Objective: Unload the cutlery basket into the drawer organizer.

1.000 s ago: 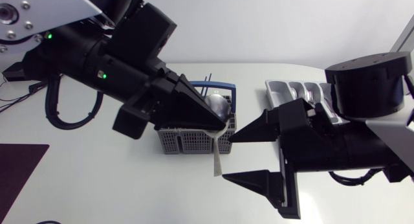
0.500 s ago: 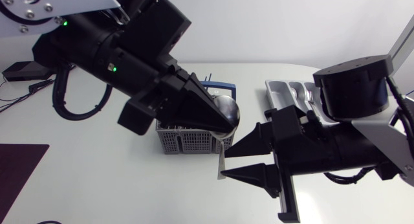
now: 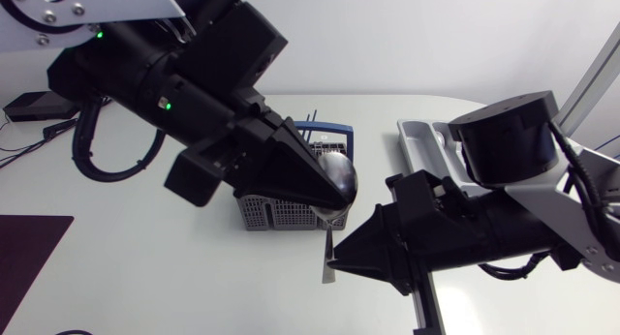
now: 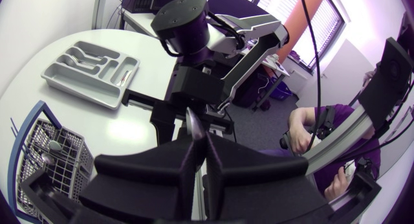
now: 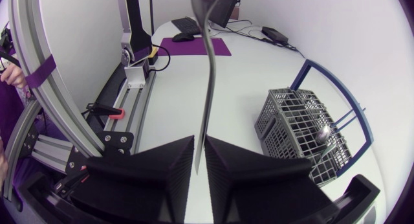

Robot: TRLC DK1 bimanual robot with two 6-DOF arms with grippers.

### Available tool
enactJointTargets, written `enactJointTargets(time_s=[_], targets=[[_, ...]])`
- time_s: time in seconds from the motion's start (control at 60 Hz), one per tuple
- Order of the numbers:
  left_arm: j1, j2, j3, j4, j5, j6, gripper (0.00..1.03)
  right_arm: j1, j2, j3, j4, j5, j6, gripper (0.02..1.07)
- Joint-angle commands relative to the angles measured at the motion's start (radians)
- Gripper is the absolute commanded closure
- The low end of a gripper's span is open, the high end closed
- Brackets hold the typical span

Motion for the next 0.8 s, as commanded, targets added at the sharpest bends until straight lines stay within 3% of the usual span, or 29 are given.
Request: enactJointTargets(time_s=[0.0, 0.333, 0.367, 0.45, 0.567, 0.7, 0.783], targets=[[-0.004, 0.012, 0.046, 0.0, 0.031, 0.034, 0.98, 0.017, 0.021, -0.024, -0.014, -0.018, -0.014, 0.93], [0.016, 0.013, 0.056, 0.003, 0.04, 0.025, 0.96, 0.025, -0.001, -0.031, 0.001, 0.013, 0.041, 0.99], [0.026, 0.015, 0.06, 0.006, 0.04, 0.017, 0.92, 0.023, -0.005, -0.036, 0.0, 0.016, 0.044, 0.99], [0.036, 0.015, 0.072, 0.01, 0.04, 0.0, 0.64, 0.019, -0.019, -0.047, -0.008, 0.028, 0.044, 0.99], [0.047, 0.015, 0.09, 0.016, 0.04, -0.021, 0.36, 0.002, -0.037, -0.051, -0.034, 0.035, 0.044, 0.99], [0.09, 0.013, 0.104, 0.104, 0.036, -0.125, 0.26, -0.024, -0.082, -0.062, -0.077, 0.068, 0.041, 0.99], [0.124, 0.007, 0.101, 0.171, -0.003, -0.21, 0.26, -0.066, -0.109, -0.062, -0.117, 0.099, 0.031, 1.0]])
